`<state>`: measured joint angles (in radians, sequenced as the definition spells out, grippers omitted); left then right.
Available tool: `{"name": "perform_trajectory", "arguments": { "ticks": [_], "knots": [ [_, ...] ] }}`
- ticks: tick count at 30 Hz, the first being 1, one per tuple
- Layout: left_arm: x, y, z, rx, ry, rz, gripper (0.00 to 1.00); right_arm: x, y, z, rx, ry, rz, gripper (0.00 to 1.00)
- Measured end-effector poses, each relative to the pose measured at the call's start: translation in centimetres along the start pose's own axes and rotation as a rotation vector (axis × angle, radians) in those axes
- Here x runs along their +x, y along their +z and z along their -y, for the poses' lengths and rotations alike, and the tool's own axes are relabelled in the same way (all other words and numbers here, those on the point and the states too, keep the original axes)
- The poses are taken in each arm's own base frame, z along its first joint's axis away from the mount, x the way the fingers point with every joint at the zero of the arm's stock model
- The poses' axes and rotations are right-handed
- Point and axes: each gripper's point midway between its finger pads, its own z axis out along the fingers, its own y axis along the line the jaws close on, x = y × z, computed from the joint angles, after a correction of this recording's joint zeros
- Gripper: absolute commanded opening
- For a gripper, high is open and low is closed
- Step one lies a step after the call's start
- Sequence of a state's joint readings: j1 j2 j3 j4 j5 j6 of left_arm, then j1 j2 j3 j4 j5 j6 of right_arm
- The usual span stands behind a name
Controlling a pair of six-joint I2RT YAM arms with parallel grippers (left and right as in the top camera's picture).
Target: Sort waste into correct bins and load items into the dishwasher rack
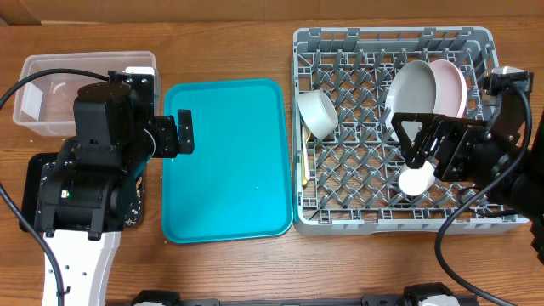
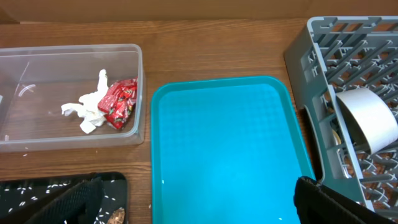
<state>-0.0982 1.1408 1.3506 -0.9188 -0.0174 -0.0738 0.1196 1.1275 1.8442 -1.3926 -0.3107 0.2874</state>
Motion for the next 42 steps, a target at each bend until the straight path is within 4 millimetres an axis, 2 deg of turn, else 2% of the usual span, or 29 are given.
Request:
{"name": "perform_trajectory", "arguments": {
  "ticks": [14, 42],
  "knots": [
    [0.69, -0.01, -0.12, -0.006, 0.004, -0.028, 1.0, 0.13, 0.01, 0.06, 0.003, 0.002, -0.006, 1.0],
    [0.69, -0.01, -0.16, -0.009, 0.004, -0.028, 1.0, 0.69, 0.0, 0.26, 0.01, 0.01, -0.028, 1.0]
  ]
}}
